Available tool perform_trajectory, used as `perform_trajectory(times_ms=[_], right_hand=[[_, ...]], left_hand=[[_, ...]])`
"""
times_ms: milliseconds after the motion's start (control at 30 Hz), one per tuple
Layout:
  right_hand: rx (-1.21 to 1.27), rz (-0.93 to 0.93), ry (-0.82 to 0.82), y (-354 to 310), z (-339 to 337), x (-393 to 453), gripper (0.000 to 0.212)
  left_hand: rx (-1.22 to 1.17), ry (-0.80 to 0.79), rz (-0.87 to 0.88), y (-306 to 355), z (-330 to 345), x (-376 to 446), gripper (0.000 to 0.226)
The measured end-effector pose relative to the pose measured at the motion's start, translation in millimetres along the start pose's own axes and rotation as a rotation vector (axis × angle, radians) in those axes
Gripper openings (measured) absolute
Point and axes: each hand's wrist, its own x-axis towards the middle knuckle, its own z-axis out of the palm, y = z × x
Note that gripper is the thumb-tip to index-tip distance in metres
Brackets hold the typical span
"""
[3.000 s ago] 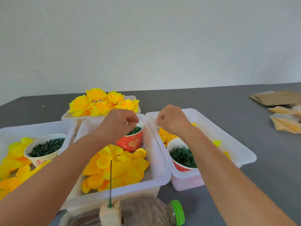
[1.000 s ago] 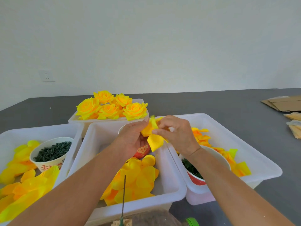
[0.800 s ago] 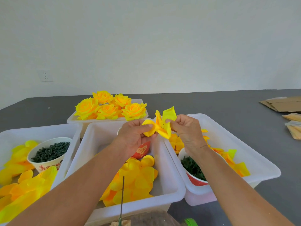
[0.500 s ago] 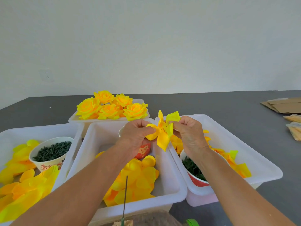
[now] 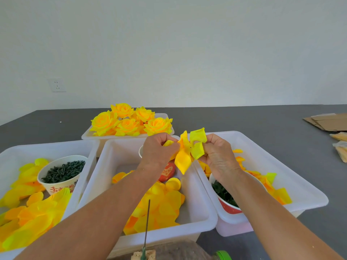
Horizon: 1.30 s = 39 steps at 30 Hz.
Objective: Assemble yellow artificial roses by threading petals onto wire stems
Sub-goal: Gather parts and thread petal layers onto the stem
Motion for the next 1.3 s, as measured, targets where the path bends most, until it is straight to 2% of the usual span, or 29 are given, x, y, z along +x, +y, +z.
perform_trajectory(times_ms=[133, 233, 367, 467, 600, 700, 833, 933, 1000, 1133, 1300], right_hand=[[-0.116, -0.023, -0.155, 2.5, 5.2, -4.7, 0.021], [-0.094, 0.005, -0.163, 0.2, 6.4, -6.7, 0.039], [-0.16, 0.019, -0.106, -2.0, 4.9, -6.1, 0.02], [-0.244, -0.044, -0.055, -3.0, 4.6, -7.6, 0.01], [-0.298, -0.083, 0.026, -4.0, 3.4, -6.5, 0.012], [-0.173, -0.041, 0.127, -7.1, -3.2, -2.8, 0.02], [-0.056, -0.023, 0.222, -10.2, -8.9, -0.7, 0.022], [0.01, -0.045, 0.376, -9.3, -12.0, 3.3, 0.024], [-0.125, -0.088, 0.466, -7.2, -16.0, 8.0, 0.017], [-0.635, -0.192, 0.531, -1.0, -19.5, 15.6, 0.006], [-1.014, -0.211, 0.482, 5.1, -16.9, 14.8, 0.025]], left_hand=[[0.126, 0.072, 0.093, -2.7, -0.1, 0.6, 0.012], [0.165, 0.055, 0.191, -2.6, 0.3, -1.0, 0.013], [0.149, 0.027, 0.231, -2.9, 0.3, -2.0, 0.012], [0.171, -0.001, 0.26, -3.3, -0.4, -1.8, 0.01], [0.213, 0.024, 0.235, -4.1, 1.9, -0.9, 0.009], [0.23, 0.136, 0.145, -5.6, -4.7, 7.0, 0.012], [0.137, 0.232, 0.05, -12.9, -18.7, 17.2, 0.011], [0.043, 0.245, 0.03, -13.5, -16.1, 16.8, 0.016], [-0.004, 0.213, 0.026, -11.2, -12.4, 14.5, 0.017], [-0.042, 0.096, 0.004, -8.1, -6.5, 7.9, 0.012], [-0.035, 0.027, 0.002, -5.7, -5.4, 2.4, 0.003]])
